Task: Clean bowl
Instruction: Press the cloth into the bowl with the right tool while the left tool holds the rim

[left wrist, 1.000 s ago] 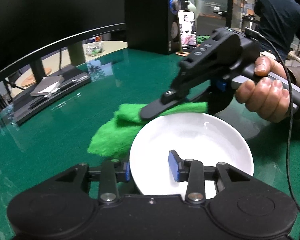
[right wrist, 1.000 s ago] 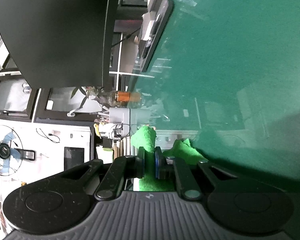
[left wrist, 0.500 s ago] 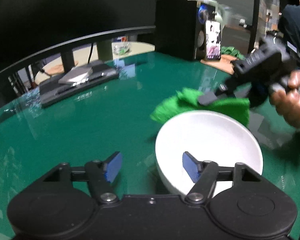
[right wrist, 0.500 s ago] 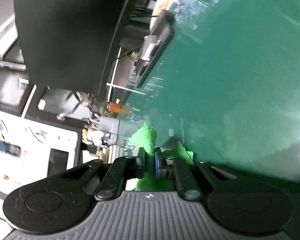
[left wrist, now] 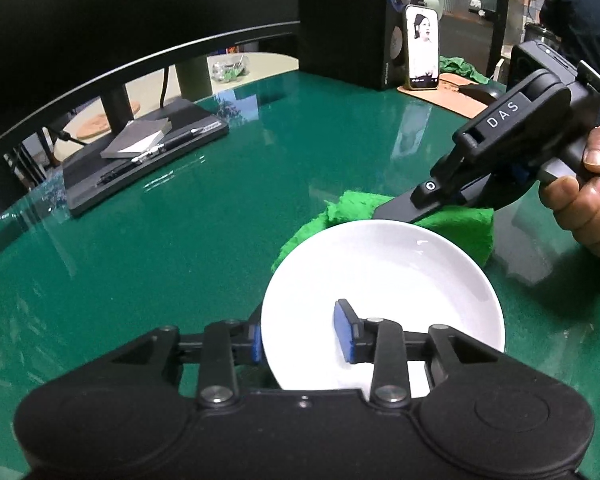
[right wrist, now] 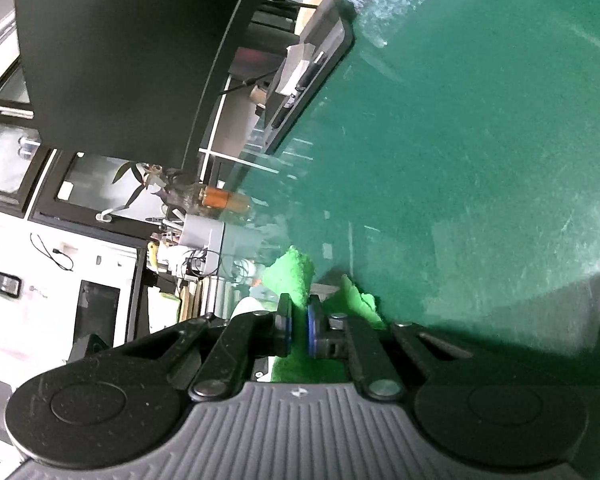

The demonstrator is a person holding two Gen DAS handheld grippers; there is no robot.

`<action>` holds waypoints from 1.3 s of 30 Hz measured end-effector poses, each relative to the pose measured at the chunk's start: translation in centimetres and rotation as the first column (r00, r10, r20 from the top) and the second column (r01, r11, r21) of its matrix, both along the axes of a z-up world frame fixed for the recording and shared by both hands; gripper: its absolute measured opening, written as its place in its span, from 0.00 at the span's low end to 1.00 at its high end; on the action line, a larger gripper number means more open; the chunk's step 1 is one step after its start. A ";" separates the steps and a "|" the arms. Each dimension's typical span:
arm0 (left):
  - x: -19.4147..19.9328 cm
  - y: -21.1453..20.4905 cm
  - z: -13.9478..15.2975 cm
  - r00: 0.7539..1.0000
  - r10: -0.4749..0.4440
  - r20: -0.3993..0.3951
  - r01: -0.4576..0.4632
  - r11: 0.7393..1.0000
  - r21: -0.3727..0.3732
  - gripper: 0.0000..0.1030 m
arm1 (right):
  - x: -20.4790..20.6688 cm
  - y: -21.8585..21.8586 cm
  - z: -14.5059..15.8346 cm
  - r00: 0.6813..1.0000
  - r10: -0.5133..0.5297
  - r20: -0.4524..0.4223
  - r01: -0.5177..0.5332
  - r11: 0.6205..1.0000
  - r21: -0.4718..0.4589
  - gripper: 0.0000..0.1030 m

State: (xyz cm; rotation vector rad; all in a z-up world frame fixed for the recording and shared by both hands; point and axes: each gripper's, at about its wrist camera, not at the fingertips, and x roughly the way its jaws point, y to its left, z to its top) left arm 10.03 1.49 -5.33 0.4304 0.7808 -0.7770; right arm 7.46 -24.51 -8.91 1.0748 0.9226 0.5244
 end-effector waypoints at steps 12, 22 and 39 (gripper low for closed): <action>-0.9 -0.9 0.2 0.998 0.060 0.012 -0.060 0.997 0.046 0.38 | 1.2 1.3 0.3 1.000 0.023 -0.010 -0.023 0.999 -0.041 0.09; -1.2 -1.1 0.1 0.996 0.091 0.026 -0.092 0.995 0.040 0.40 | 1.9 2.7 1.0 0.999 0.048 -0.006 -0.048 0.989 -0.140 0.09; -1.1 -1.3 0.1 0.996 0.090 0.020 -0.090 0.995 0.036 0.43 | 1.9 3.0 1.4 0.997 0.061 0.037 -0.052 0.979 -0.196 0.09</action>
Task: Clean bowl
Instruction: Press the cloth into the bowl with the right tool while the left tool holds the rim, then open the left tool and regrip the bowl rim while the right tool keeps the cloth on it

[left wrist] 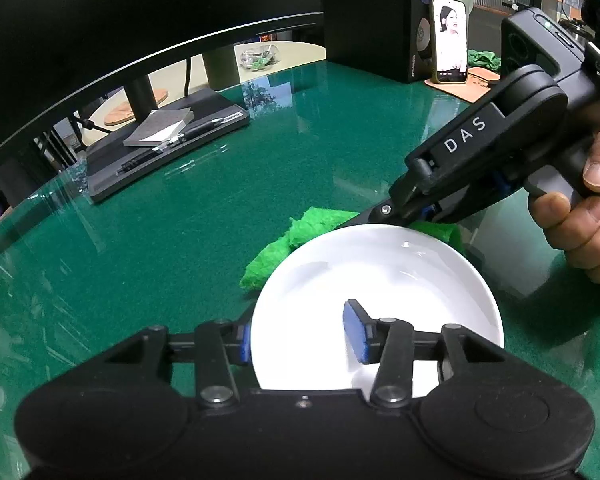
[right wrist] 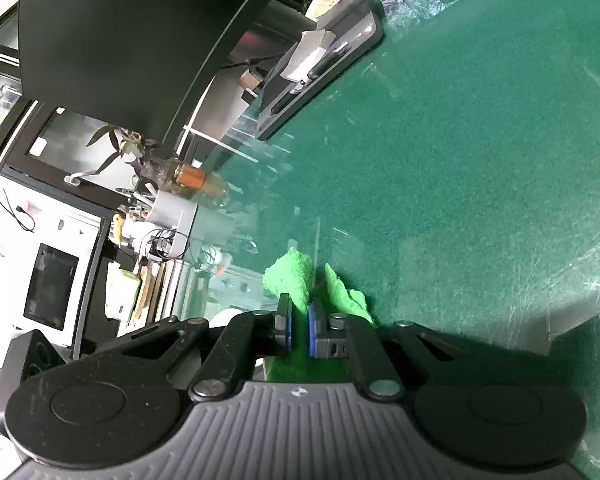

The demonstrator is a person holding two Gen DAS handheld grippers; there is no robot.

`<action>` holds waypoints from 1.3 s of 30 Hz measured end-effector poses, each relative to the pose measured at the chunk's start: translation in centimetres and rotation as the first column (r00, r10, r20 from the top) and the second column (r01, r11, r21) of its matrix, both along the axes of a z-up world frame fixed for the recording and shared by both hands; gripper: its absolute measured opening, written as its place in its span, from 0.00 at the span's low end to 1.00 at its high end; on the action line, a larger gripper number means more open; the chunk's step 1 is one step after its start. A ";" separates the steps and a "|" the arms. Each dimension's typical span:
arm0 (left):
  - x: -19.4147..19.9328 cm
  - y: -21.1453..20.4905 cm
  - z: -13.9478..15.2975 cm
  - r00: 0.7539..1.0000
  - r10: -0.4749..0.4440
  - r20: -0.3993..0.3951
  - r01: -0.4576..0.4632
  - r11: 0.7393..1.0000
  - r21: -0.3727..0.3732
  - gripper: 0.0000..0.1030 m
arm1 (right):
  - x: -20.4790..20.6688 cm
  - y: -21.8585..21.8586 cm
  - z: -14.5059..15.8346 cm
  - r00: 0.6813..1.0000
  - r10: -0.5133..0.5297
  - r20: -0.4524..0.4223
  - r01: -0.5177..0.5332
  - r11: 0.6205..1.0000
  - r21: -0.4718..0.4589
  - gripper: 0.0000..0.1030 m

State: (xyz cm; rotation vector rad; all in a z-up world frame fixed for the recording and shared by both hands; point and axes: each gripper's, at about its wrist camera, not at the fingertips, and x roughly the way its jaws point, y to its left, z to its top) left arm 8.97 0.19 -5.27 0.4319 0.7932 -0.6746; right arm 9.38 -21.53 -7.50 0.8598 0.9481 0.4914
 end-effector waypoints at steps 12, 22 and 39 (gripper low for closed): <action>-0.6 -0.7 -0.1 0.997 -0.069 -0.034 0.067 0.996 -0.058 0.45 | -1.0 -3.2 -2.0 0.991 0.013 -0.136 0.011 0.985 0.175 0.09; -1.4 1.7 0.0 0.978 0.194 0.081 -0.184 0.976 -0.121 0.99 | -3.8 -7.1 -3.9 0.977 -0.003 -0.214 0.083 0.927 0.365 0.09; -2.4 0.8 -2.5 0.824 0.566 -0.030 -0.559 0.803 -0.205 1.00 | -3.7 -4.7 -4.5 0.969 -0.186 -0.162 0.227 0.929 0.293 0.09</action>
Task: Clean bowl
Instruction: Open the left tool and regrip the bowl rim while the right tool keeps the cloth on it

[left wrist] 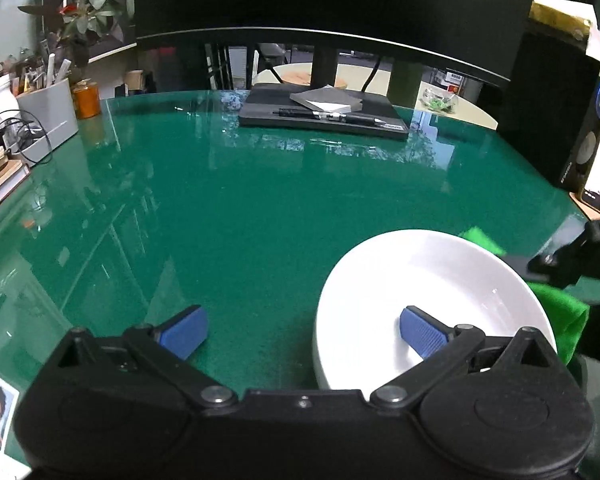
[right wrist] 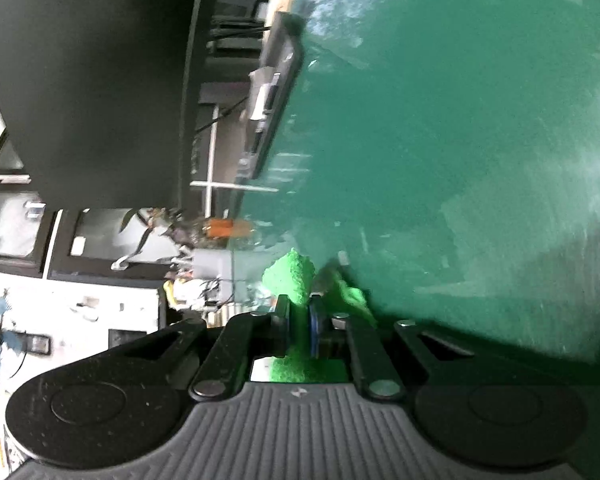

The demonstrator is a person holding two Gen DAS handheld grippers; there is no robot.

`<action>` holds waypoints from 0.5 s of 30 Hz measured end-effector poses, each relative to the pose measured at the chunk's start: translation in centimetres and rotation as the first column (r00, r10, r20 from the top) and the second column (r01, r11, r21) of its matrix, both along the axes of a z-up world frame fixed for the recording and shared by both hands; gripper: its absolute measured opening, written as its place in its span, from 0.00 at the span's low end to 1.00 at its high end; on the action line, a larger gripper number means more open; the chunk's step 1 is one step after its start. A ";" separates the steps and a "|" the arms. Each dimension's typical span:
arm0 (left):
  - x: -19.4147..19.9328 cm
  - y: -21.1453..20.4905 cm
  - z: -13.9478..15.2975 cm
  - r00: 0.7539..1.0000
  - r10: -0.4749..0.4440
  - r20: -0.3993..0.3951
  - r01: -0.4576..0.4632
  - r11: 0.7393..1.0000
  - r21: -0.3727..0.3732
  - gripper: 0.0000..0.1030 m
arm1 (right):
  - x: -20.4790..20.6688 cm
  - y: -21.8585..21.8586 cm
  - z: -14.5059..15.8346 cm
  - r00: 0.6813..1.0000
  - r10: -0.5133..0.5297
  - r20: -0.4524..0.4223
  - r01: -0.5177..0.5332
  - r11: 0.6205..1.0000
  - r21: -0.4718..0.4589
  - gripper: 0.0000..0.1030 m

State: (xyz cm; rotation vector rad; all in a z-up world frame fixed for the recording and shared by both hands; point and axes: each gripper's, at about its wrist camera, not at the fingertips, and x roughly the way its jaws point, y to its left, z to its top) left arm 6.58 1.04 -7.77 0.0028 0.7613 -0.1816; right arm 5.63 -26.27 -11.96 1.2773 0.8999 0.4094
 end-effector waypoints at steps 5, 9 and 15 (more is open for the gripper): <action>-1.1 0.5 0.7 0.998 -0.032 -0.051 0.032 0.999 0.008 1.00 | -0.8 0.8 0.4 0.996 -0.091 -0.015 0.090 0.995 -0.037 0.14; -1.0 0.3 0.6 0.996 -0.081 -0.034 0.082 0.997 0.012 1.00 | -1.0 1.9 1.5 0.995 -0.096 0.015 0.097 0.992 -0.081 0.18; -0.8 0.7 0.8 0.997 -0.001 -0.071 0.001 1.000 0.006 1.00 | -0.4 2.4 2.6 0.996 -0.064 0.067 0.070 0.992 -0.100 0.13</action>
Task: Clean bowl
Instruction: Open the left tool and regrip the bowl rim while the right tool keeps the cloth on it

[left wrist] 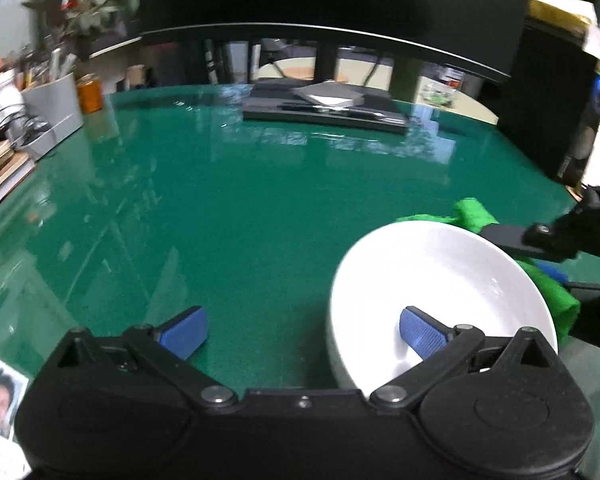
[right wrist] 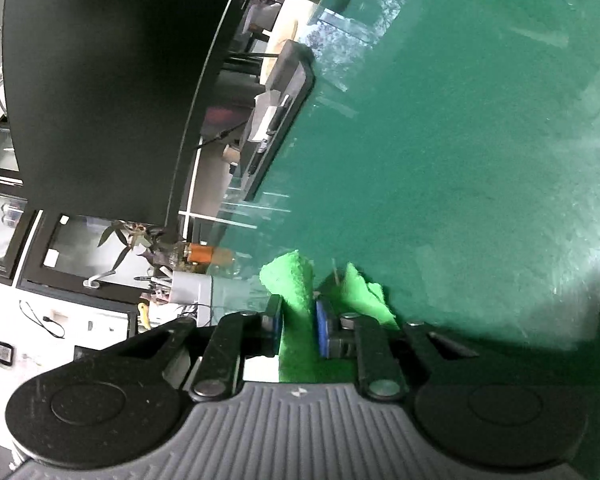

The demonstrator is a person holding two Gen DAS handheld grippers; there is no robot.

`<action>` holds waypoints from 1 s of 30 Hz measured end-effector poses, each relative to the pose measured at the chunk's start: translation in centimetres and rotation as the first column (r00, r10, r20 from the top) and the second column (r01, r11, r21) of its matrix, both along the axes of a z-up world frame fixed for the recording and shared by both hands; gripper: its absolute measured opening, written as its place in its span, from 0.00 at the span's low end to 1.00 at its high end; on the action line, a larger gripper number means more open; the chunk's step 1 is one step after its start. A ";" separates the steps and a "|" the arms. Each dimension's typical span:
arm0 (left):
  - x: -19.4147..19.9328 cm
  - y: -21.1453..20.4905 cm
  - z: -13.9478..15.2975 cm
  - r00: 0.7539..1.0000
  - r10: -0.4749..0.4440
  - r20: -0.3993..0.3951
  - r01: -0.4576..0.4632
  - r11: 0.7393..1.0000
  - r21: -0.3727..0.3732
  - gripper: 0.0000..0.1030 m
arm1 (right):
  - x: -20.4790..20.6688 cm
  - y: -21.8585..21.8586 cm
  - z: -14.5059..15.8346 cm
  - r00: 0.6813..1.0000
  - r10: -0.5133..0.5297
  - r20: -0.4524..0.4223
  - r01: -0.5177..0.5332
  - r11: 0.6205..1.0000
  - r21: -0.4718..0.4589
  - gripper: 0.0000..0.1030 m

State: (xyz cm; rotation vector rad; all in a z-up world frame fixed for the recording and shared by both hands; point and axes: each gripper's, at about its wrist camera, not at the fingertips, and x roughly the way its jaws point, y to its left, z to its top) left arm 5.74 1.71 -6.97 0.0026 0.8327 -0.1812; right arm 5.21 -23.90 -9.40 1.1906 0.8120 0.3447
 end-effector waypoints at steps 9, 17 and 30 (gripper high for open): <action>0.6 0.3 1.5 0.993 0.003 -0.120 -0.018 0.991 -0.130 0.22 | 2.0 -0.6 -0.5 0.996 0.086 0.031 -0.089 0.991 0.100 0.13; 1.3 0.1 1.6 0.991 0.016 -0.136 -0.032 0.992 -0.121 0.23 | 0.0 -2.8 -1.4 0.990 0.138 0.016 -0.139 0.970 0.200 0.14; 2.3 0.3 1.3 0.990 -0.024 -0.140 0.002 0.988 -0.154 0.26 | 3.7 -0.3 -1.9 0.979 0.203 0.023 -0.203 0.957 0.206 0.15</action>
